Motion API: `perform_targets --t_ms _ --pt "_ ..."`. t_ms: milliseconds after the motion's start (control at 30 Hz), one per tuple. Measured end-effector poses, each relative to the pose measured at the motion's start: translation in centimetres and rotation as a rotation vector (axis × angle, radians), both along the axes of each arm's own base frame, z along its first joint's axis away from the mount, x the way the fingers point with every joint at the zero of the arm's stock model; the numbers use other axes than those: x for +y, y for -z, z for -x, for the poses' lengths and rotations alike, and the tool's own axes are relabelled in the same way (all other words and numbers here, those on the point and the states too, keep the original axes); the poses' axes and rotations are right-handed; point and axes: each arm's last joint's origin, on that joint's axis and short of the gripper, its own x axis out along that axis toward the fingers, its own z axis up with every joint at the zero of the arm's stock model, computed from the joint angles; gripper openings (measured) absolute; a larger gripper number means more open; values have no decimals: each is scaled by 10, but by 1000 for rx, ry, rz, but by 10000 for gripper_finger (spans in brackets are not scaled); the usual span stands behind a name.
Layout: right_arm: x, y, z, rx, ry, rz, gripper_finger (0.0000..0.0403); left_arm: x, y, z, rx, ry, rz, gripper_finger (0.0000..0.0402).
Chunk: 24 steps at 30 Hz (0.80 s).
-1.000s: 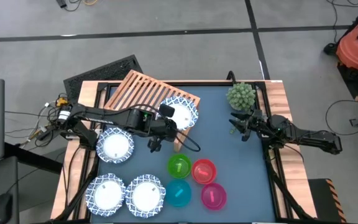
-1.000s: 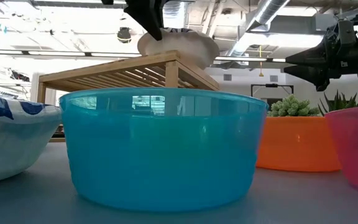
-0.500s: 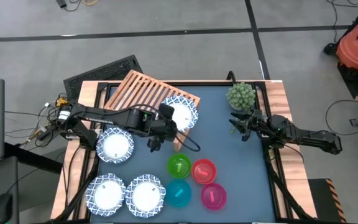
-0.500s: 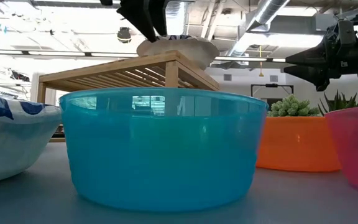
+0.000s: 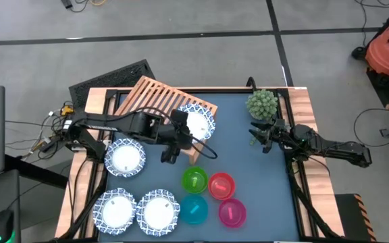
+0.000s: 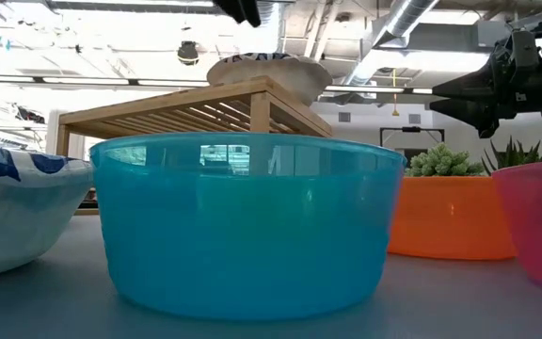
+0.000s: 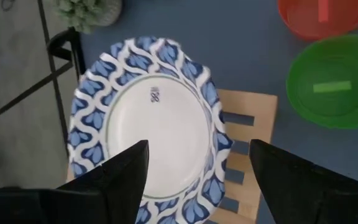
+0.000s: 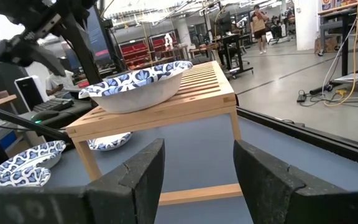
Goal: Place and stack bowls onto a shelf
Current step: Stack the blue and white bowl on top of the blue and white bowl on the shelf
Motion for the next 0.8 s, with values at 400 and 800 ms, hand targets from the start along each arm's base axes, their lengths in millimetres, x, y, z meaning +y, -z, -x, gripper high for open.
perform_targets --t_ms 400,800 --pt "0 0 0 -123 -33 -315 218 -3 -62 17 -177 -26 267 266" --pt "3 0 -1 -224 -137 -687 218 -7 -129 99 -238 -148 733 265"
